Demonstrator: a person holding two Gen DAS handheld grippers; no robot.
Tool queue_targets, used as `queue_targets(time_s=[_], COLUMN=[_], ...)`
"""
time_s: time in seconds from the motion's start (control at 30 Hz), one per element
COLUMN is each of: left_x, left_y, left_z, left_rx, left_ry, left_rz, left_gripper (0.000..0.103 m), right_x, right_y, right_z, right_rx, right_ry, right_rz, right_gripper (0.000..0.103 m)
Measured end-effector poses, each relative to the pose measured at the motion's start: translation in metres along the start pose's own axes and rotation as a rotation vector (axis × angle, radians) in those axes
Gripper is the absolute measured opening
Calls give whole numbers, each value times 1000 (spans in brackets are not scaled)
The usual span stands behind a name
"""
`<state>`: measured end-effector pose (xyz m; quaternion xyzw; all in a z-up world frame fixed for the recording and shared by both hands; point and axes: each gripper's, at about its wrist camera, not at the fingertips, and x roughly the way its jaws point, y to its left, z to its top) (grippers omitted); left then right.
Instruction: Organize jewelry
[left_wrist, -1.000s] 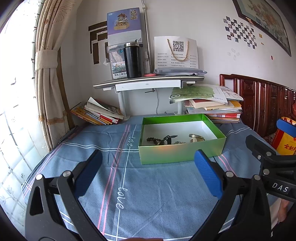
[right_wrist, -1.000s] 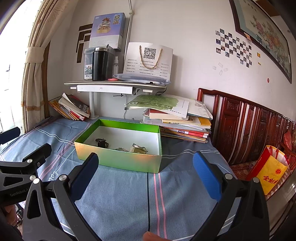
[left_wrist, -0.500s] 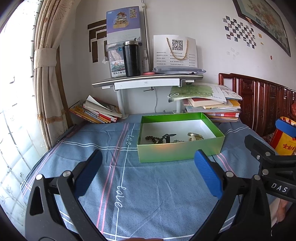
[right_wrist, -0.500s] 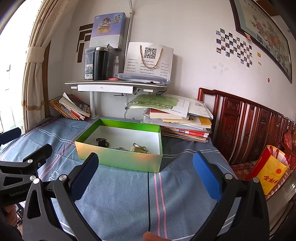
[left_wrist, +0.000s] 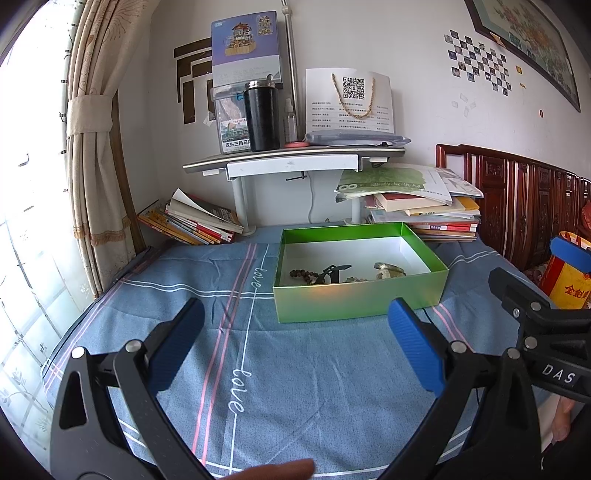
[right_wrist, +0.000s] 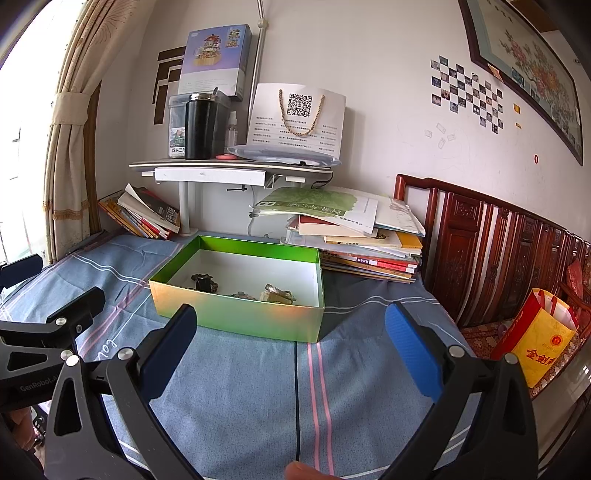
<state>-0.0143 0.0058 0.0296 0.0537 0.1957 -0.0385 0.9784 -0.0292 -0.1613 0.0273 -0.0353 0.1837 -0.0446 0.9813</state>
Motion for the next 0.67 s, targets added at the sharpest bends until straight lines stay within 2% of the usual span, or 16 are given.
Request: queue_targets(time_s=[0.67], left_x=[8], left_y=[4], left_z=[-1], left_rx=[-13], left_ry=[30], left_rz=[-8], left_gripper=[99], right_x=[1], right_y=[2], right_z=[-5], right_rx=[2], right_ry=[6], right_rz=[0], right_gripper=[100])
